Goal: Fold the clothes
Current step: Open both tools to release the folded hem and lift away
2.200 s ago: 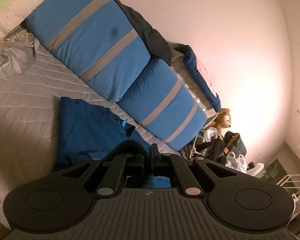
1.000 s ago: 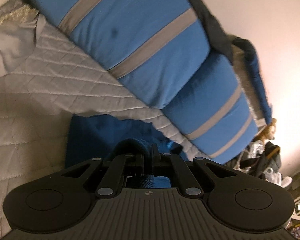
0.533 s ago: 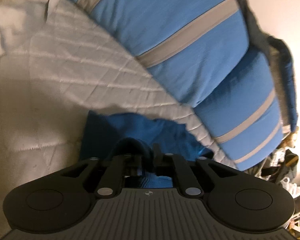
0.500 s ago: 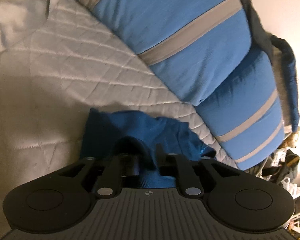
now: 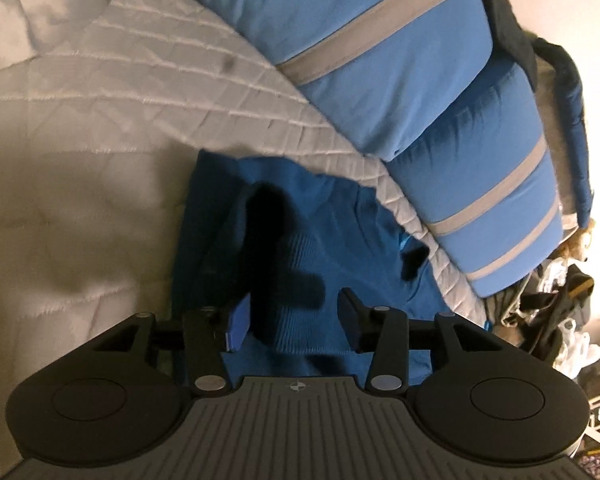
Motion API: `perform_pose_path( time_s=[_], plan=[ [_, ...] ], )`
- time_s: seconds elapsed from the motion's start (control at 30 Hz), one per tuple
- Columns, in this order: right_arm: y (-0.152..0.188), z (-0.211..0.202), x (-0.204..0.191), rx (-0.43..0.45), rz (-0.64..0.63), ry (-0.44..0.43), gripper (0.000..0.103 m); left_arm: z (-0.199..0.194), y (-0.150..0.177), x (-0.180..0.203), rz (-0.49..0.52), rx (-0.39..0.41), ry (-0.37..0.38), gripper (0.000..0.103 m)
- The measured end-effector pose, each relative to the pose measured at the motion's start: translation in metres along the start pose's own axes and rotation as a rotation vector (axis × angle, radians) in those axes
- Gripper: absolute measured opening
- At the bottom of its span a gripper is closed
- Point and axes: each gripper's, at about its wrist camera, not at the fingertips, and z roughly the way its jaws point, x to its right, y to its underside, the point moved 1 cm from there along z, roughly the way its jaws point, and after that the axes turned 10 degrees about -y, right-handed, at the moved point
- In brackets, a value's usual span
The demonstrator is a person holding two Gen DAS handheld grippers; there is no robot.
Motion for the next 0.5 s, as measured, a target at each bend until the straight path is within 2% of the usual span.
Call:
perform_pose_path(
  time_s=[0.13,0.17,0.2,0.27,0.3,0.5],
  plan=[
    [0.005,0.008,0.002,-0.021,0.027,0.031,0.060,0.001,0.002,0.003,0.017,-0.033,-0.006,0.008],
    [0.005,0.011,0.001,-0.032,0.031,0.047,0.049,0.001,0.001,0.004,0.021,-0.038,-0.003,0.006],
    [0.005,0.012,0.001,-0.044,0.031,0.056,0.036,0.000,0.001,0.005,0.026,-0.044,0.001,0.005],
    [0.004,0.013,-0.001,-0.057,0.030,0.055,0.020,-0.004,-0.002,0.005,0.020,-0.026,0.022,0.005],
    [0.002,0.011,-0.002,-0.050,0.028,0.048,0.016,-0.007,-0.004,0.004,0.006,-0.017,0.042,0.005],
    [-0.021,0.006,-0.010,0.030,0.067,-0.060,0.013,-0.012,-0.026,0.002,-0.098,0.060,0.129,0.005]
  ],
)
